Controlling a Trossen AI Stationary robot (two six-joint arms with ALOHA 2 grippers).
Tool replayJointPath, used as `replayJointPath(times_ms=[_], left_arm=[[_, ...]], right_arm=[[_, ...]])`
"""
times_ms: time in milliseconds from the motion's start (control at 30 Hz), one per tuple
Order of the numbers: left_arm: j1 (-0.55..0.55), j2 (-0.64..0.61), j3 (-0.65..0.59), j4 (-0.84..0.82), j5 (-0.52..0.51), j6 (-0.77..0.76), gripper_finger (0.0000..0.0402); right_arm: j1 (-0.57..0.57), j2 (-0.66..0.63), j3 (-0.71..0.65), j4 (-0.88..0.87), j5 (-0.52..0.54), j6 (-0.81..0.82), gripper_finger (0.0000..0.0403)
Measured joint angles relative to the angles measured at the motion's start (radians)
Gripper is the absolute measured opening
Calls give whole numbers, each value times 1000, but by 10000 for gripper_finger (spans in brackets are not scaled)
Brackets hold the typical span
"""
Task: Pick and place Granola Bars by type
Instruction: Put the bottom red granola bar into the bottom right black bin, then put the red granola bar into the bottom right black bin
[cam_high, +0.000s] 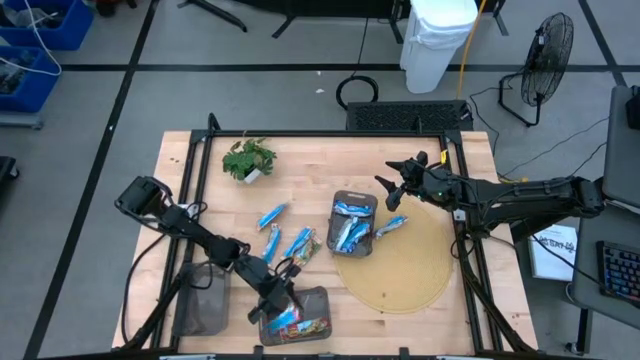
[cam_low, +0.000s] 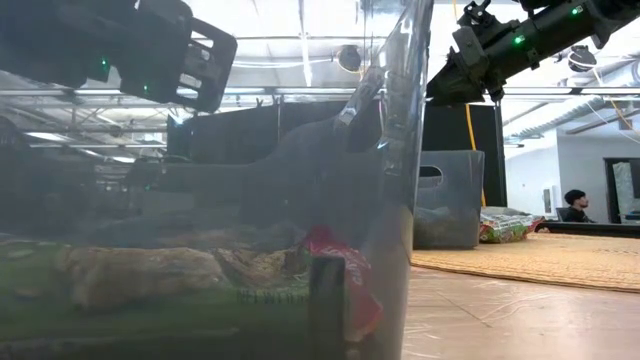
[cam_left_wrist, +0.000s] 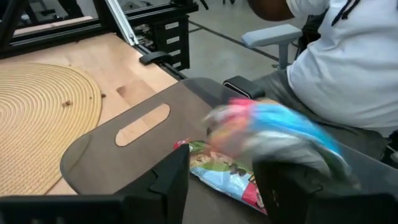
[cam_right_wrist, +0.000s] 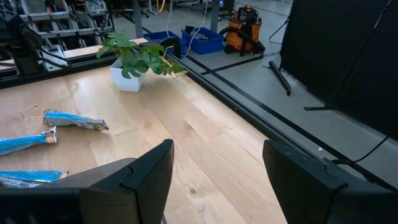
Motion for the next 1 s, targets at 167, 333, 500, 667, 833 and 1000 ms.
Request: replayJointPath(times_ms=[167,333,500,667,833,1000], left_arm=[[0,0,0,0,-1,1,197],[0,0,0,-1,-3,46,204],[4,-42,0,-5,-54,123,197],[25,-166,0,-83,-166,168,194],[55,-336,0,-221,-272,173,193],[86,-497,0,-359,-379,186,193]], right_arm=[[0,0,0,0,0,0,238],[0,0,0,0,0,0,238],[0,0,0,0,-1,0,238],[0,0,0,-1,-3,0,238],[0,0,0,-5,-3,2,238],[0,0,0,-5,-46,49,238]])
